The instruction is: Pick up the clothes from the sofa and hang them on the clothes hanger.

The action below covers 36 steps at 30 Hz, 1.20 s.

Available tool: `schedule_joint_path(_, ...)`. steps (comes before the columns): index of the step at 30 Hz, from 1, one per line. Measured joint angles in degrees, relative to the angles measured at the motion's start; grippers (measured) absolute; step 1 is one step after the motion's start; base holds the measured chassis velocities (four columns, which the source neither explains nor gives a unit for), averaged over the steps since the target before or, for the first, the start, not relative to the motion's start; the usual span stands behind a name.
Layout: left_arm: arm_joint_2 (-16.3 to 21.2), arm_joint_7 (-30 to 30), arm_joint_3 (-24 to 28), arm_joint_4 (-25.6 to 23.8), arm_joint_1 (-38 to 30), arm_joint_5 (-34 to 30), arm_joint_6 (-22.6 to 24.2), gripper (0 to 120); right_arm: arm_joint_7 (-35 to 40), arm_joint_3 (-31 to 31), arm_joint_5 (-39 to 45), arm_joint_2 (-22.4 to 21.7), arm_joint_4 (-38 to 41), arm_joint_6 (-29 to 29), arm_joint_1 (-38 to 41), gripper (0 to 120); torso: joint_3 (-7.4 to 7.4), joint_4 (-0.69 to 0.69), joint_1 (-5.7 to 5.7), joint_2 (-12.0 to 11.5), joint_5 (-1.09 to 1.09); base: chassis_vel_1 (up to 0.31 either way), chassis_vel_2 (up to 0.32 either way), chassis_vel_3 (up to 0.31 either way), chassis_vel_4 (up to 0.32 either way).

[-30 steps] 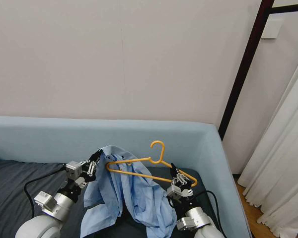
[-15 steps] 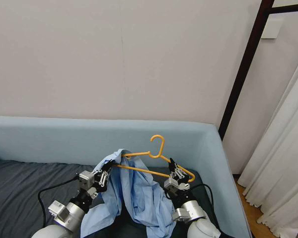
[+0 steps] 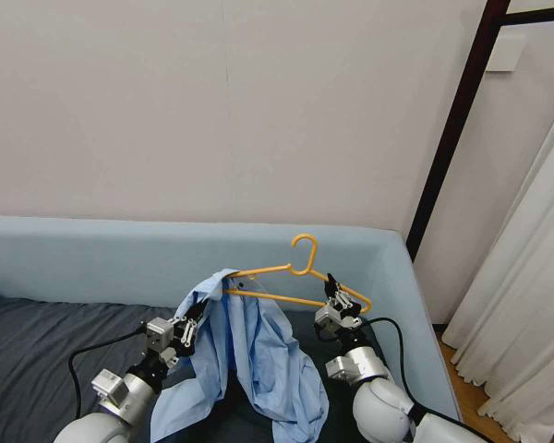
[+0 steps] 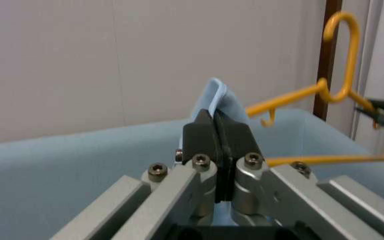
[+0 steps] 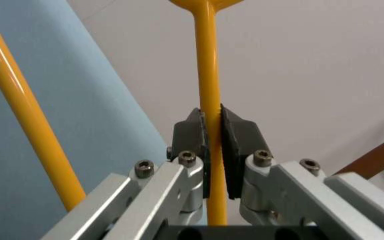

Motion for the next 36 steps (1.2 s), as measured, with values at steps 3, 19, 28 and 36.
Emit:
schedule_joint_path(3, 0.7, 0.0, -0.7, -1.6, -0.2, -0.1, 0.0, 0, -0.2, 0.3, -1.8, -0.3, -0.3, 1.1, -1.8, 5, 0.00, -0.02, 0.00, 0.0, 0.02, 0.000, 0.000, 0.000, 0.000)
schedule_joint_path(19, -0.2, 0.7, 1.2, 1.2, -0.8, 2.1, -0.1, 0, -1.2, -1.8, -8.7, -0.2, -0.6, 6.6, -4.5, 5, 0.00, -0.01, 0.00, 0.0, 0.01, 0.000, 0.000, 0.000, 0.000)
schedule_joint_path(28, 0.0, 1.0, 0.4, 1.5, -0.9, 2.9, -0.7, 0, -3.7, 0.1, -14.1, 0.7, -4.0, 15.7, -1.8, 5, 0.00, -0.01, 0.00, 0.0, 0.00, 0.000, 0.000, 0.000, 0.000)
schedule_joint_path(36, 0.9, 1.4, -0.6, 0.7, -1.1, 3.0, -1.0, 0, -6.8, 3.4, -16.8, 0.7, -8.7, 24.6, -1.1, 5, 0.00, -0.01, 0.00, 0.0, 0.00, 0.000, 0.000, 0.000, 0.000)
